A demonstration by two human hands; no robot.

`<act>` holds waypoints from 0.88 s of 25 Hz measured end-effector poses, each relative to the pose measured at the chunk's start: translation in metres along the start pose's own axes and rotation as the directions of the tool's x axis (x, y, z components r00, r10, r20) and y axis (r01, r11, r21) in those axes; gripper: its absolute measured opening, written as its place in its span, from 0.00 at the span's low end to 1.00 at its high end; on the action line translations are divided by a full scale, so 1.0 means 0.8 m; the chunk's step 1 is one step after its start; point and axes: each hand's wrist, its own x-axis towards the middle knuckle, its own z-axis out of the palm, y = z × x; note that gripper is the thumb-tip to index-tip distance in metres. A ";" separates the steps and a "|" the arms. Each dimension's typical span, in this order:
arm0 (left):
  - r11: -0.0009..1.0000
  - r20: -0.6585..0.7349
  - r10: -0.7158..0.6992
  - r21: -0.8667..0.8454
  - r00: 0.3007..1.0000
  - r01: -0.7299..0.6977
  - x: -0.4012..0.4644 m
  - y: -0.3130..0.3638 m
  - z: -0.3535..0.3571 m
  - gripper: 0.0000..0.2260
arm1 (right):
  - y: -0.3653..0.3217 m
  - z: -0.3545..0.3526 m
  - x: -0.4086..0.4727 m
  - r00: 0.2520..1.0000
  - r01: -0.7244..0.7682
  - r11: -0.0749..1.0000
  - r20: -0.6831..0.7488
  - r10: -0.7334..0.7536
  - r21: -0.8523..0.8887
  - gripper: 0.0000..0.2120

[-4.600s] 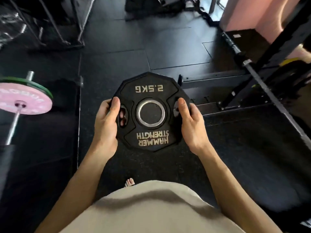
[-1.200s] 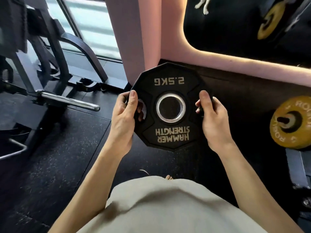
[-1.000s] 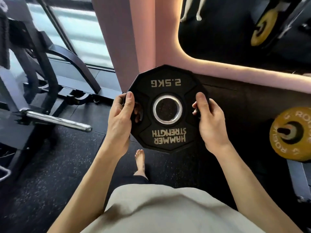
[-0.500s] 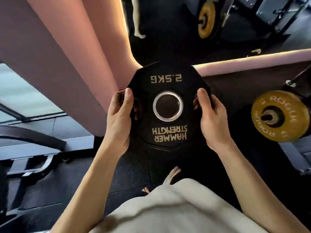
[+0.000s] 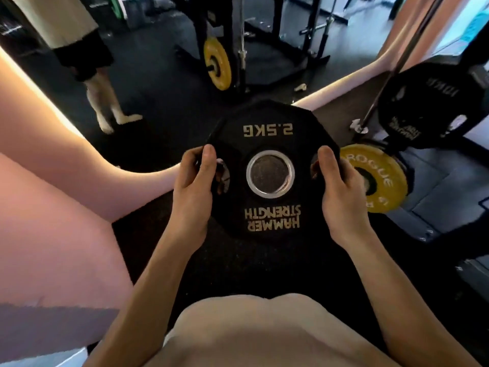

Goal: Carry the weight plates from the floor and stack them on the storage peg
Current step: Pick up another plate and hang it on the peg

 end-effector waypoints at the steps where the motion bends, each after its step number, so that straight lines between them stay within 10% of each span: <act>1: 1.000 0.049 0.016 0.019 0.999 -0.017 0.021 0.002 0.017 0.11 | -0.003 -0.007 0.018 0.999 0.009 1.000 -0.043 -0.010 -0.013 0.21; 11: 0.999 0.584 0.031 -0.043 0.812 -0.007 0.253 0.011 0.220 0.13 | -0.039 -0.070 0.195 0.852 0.088 0.995 -0.514 -0.101 -0.050 0.17; 22: 0.918 0.751 0.395 -0.304 0.529 -0.255 0.420 0.152 0.475 0.10 | -0.198 -0.136 0.381 0.534 0.318 0.922 -0.762 -0.366 -0.220 0.19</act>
